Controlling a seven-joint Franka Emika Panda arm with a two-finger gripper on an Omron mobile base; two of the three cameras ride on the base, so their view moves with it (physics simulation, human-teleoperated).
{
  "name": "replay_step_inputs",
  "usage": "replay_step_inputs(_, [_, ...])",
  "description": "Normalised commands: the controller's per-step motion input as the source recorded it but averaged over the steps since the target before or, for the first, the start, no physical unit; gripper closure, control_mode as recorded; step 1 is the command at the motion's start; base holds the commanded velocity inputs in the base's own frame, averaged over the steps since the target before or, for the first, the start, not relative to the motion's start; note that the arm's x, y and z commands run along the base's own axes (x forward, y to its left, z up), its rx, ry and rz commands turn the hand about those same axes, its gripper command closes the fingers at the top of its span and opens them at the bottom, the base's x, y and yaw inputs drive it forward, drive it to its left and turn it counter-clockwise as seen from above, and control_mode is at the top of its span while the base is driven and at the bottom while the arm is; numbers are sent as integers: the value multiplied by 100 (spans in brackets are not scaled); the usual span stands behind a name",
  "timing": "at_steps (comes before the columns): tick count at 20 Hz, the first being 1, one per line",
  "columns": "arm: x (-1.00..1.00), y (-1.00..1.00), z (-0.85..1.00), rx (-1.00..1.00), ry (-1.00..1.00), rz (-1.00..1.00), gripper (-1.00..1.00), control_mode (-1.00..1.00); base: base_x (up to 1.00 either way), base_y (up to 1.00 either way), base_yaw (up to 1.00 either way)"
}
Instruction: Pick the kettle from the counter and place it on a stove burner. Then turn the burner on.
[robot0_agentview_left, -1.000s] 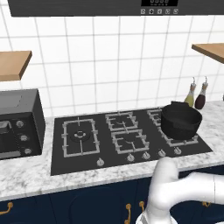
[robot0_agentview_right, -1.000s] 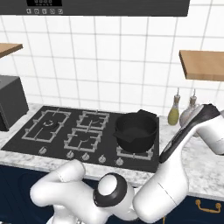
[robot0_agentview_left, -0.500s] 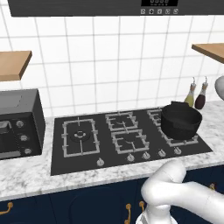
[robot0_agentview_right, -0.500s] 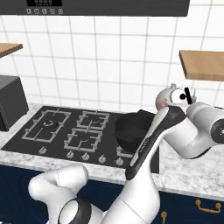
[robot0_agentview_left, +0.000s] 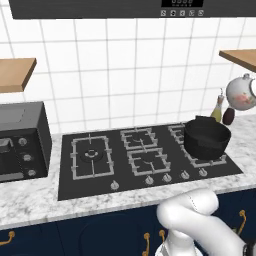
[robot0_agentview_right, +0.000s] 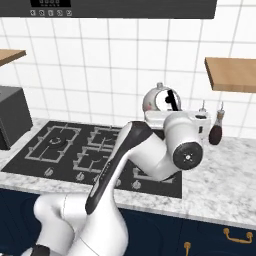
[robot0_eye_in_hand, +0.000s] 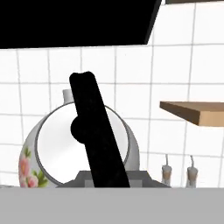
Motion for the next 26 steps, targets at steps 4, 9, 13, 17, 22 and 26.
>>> replay_step_inputs(4, [-23,100,39,-12,8,4,100,-100,0,0,0])
replay_step_inputs(9, [-14,100,12,-10,28,4,100,-100,0,0,0])
replay_step_inputs(13, [-1,100,-4,-6,35,0,100,-100,0,0,0])
replay_step_inputs(17, [0,100,-36,-5,26,0,100,-100,0,0,0])
replay_step_inputs(22, [4,100,-37,-1,26,0,100,-100,0,0,0])
replay_step_inputs(26, [19,100,-60,1,32,0,100,-100,0,0,0])
